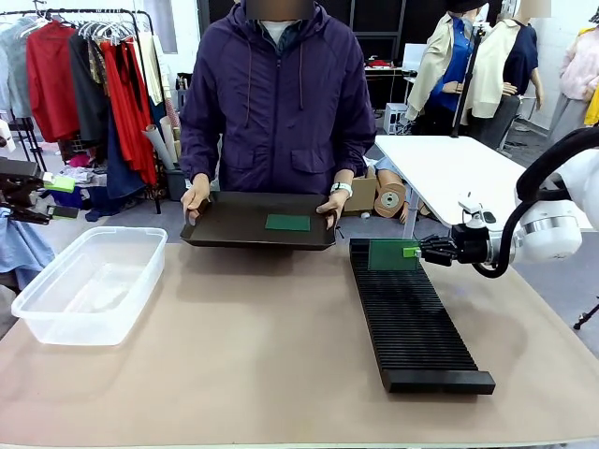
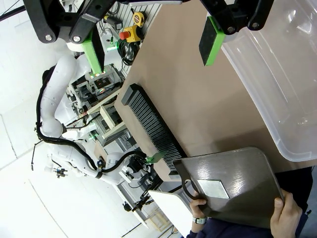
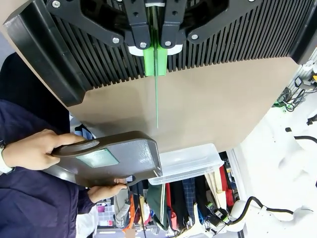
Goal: Sort PCBs into racks and boxes based on the side picked up.
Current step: If the short side of the Blank PCB is picked up, insert it into the PCB Rack ; if the long side is picked up, place it in the Organizing box.
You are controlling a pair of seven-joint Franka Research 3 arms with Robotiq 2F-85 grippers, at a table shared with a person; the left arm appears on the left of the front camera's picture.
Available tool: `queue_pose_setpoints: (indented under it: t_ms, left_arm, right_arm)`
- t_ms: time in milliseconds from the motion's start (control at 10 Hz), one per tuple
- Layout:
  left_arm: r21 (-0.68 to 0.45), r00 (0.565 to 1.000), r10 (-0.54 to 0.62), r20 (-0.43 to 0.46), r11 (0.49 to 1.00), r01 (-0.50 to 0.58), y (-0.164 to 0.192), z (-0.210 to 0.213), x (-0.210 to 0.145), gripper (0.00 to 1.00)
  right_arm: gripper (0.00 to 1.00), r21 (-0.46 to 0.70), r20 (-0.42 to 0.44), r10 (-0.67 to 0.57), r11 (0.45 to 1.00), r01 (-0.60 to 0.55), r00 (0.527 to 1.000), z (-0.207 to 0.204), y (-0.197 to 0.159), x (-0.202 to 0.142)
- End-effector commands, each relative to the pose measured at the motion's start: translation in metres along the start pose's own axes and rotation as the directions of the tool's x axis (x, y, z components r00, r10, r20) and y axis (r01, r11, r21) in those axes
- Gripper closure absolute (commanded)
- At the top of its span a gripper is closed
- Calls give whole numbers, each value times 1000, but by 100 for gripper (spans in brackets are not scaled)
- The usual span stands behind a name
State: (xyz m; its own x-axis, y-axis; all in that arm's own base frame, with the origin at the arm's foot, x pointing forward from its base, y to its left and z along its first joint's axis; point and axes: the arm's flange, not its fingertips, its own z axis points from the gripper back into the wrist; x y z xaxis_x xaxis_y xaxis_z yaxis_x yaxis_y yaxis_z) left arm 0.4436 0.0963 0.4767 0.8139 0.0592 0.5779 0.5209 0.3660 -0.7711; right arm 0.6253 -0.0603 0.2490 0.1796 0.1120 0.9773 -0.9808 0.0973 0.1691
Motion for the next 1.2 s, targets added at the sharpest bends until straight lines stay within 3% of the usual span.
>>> queue_pose_setpoints:
  t_ms: [0, 1100]
  left_arm:
    - [-1, 1000, -3, 3, 1000, 3, -1, 1, 1, 0]
    - [-1, 1000, -3, 3, 1000, 3, -1, 1, 1, 0]
  right_arm:
    - [100, 1, -4, -14, 1000, 14, 1000, 4, -10, -1]
    - [100, 48, -17, -19, 999, 20, 1000, 7, -23, -11]
